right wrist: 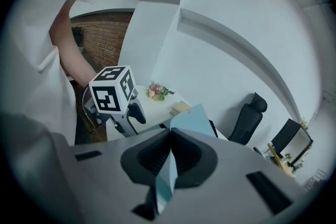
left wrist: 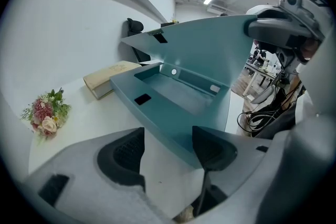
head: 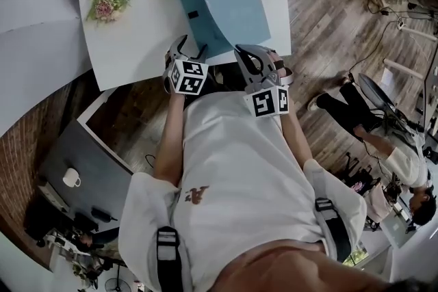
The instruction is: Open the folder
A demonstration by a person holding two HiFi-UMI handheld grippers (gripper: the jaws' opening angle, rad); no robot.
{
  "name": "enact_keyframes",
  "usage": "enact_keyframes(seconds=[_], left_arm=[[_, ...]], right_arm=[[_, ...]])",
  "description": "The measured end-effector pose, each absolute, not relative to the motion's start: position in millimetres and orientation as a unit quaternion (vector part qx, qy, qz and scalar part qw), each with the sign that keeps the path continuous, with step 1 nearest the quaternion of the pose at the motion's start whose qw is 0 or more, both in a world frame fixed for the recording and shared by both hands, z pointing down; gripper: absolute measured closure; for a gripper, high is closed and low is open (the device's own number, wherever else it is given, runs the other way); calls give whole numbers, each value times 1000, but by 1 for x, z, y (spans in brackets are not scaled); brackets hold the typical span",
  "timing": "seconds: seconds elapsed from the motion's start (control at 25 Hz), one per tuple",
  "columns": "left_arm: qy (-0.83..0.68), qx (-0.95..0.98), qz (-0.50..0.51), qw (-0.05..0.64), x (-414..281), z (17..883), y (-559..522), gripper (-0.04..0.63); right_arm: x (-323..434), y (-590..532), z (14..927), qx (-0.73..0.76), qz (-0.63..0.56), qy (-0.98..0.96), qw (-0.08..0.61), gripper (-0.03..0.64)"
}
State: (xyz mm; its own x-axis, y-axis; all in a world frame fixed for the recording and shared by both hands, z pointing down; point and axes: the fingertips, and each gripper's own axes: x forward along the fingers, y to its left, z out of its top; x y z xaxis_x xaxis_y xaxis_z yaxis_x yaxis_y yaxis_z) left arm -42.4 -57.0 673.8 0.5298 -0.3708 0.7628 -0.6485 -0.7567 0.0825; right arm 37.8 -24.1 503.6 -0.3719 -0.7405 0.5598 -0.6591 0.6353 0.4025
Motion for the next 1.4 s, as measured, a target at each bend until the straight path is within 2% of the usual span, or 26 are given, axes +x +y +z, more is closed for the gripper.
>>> enact_keyframes(seconds=[1.4], left_arm=[[-307,849,385,189,-44,675,-58,302]], right_arm=[[103,-28,470,529,-34,-778,338,609]])
